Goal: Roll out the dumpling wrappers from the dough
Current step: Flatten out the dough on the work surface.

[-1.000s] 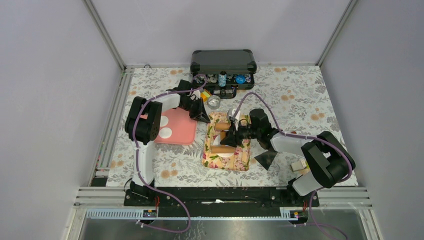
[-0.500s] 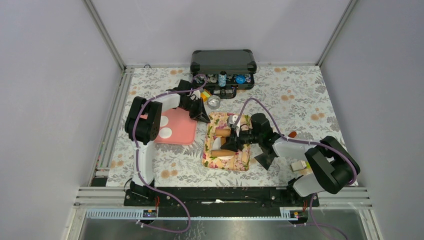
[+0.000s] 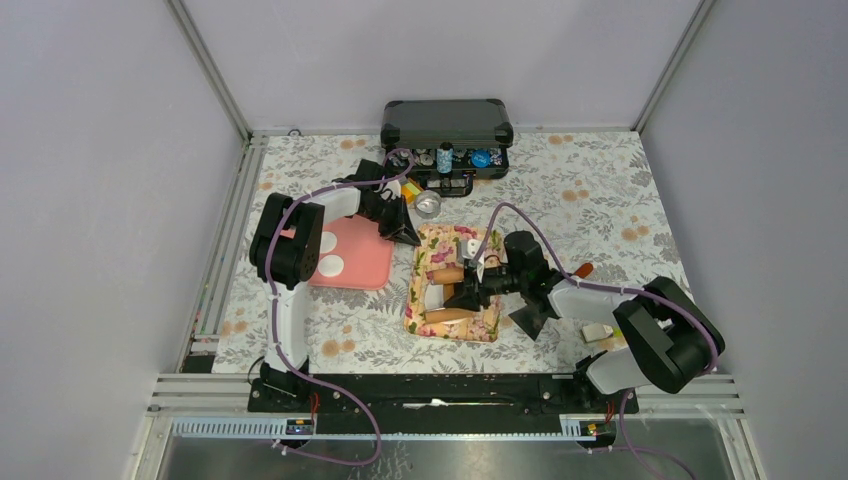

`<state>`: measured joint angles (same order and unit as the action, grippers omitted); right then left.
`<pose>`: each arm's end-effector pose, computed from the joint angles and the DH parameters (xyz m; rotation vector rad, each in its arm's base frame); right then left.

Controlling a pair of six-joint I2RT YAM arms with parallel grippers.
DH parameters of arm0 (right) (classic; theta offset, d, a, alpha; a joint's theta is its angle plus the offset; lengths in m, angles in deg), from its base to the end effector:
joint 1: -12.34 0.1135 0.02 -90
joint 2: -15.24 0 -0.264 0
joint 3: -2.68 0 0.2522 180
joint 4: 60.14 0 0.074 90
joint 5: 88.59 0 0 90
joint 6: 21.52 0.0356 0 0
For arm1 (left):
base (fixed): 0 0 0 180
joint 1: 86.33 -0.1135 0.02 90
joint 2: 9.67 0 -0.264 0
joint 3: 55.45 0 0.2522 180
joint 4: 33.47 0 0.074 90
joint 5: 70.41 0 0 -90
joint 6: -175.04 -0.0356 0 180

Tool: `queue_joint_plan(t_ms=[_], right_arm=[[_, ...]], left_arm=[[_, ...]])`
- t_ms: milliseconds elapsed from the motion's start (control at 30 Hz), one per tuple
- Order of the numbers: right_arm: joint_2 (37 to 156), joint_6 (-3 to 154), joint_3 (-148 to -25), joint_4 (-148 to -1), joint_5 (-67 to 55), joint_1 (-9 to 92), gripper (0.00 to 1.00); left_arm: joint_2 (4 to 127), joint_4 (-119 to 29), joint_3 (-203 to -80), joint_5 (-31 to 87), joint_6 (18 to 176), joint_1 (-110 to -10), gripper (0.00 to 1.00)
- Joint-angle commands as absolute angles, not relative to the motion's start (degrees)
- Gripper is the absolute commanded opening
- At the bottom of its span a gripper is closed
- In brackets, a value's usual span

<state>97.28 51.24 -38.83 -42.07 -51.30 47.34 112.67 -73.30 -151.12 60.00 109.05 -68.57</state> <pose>0.1996 0.1743 0.1746 -1.3678 1.3944 1.0990 0.3995 -0.1522 0.1306 0.0610 2.7920 -1.1639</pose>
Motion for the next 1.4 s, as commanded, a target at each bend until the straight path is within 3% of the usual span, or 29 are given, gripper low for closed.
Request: queue_joint_plan(t_ms=[0, 1100, 1367], right_arm=[[98.0, 49.0, -36.1, -51.4, -52.6, 48.5, 0.0], [96.9, 48.0, -37.0, -54.9, -52.7, 48.5, 0.0], [93.8, 45.0, -43.5, -66.7, -60.8, 48.4, 0.0]], left_arm=[[109.7, -73.0, -151.1, 58.8, 108.3, -69.5, 0.0], [109.4, -73.3, -151.2, 58.7, 108.2, -69.5, 0.0], [109.2, -73.3, -151.2, 58.7, 108.2, -69.6, 0.0]])
